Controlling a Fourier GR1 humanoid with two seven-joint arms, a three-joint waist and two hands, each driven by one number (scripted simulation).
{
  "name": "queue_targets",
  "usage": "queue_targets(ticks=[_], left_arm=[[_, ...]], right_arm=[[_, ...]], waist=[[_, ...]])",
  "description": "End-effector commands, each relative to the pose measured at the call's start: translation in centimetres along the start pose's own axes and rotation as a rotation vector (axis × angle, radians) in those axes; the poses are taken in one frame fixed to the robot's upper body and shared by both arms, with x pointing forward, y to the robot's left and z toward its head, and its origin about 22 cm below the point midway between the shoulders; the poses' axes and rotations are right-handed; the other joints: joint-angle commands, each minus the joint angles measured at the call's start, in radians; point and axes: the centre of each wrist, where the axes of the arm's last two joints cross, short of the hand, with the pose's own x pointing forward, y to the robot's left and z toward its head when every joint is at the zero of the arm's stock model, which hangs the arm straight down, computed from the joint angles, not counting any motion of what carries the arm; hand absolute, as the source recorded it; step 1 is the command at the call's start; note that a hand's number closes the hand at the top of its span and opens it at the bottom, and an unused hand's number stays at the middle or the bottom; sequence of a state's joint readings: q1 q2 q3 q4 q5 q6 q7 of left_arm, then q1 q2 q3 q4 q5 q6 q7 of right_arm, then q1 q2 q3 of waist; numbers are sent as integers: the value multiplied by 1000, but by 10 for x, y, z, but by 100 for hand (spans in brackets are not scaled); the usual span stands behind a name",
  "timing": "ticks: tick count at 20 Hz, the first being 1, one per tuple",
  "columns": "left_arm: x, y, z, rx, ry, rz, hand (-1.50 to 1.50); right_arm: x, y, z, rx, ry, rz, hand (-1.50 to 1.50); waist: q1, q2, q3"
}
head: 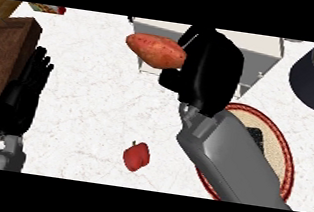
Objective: Pick the sweet potato from the placemat and place it in the tiered shelf
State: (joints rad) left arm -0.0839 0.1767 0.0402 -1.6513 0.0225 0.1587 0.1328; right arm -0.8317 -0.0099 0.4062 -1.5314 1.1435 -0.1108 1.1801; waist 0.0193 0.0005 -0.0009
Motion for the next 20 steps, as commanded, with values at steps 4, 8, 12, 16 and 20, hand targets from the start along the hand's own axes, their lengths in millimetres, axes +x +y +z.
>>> queue_targets(ticks=[4, 8, 12, 16, 20], left_arm=[[9, -13, -12, -8, 0, 4, 0], [12, 8, 6, -17, -15, -24, 0], [4, -4, -1, -5, -14, 6, 0], [5, -7, -5, -9, -18, 4, 0], [28, -5, -10, -23, -5, -2, 0]], right_arm=[[-16, 32, -44, -72, 177, -73, 150], [-35, 42, -65, -86, 174, -90, 150], [-39, 62, -80, -119, 157, -109, 150], [-34, 74, -98, -66, 154, -62, 150], [-58, 79, -99, -163, 243, -204, 150]], waist=[[3, 8, 1], [3, 4, 1], [4, 7, 1], [7, 7, 1], [9, 8, 2]])
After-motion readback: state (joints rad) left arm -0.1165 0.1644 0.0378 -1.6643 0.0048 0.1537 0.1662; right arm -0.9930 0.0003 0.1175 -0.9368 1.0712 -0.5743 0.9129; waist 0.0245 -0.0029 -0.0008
